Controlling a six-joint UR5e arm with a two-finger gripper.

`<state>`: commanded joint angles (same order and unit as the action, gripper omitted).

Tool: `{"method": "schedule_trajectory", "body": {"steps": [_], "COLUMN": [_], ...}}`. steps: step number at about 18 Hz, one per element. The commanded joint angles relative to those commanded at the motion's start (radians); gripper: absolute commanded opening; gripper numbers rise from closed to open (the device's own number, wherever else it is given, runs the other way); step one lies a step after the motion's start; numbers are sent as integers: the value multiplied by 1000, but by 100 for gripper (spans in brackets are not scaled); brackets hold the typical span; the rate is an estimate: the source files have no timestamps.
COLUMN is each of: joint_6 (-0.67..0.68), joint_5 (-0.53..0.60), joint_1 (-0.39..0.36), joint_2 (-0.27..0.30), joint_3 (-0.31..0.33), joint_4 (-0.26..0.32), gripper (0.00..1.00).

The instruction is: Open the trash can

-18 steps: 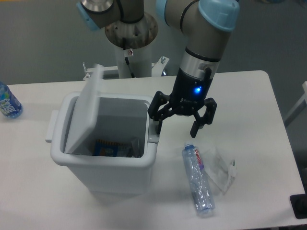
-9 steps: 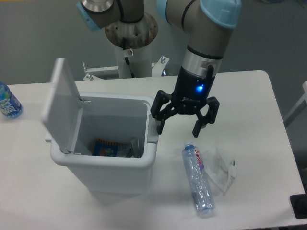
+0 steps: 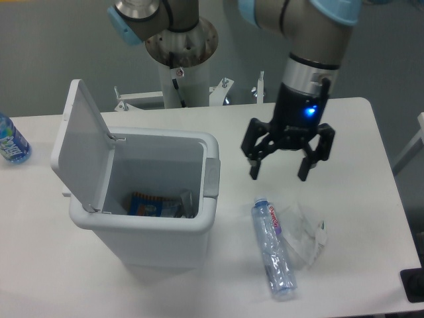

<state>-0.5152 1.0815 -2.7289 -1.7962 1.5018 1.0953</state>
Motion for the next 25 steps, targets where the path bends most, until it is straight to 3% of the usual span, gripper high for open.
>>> {"method": "schedule_trajectory", "body": {"steps": [7,14,17,25], "joint_6": [-193,-410,-579,-749], "joint_5": [20,261,369,508], "joint_1": [-83,-83,-74,-37], "joint_2": [-54,-100,-115,-134], "joint_3": [-2,-3,0,5], "joint_4": [-2,8,12,14], "gripper": [100,100,100,100]}}
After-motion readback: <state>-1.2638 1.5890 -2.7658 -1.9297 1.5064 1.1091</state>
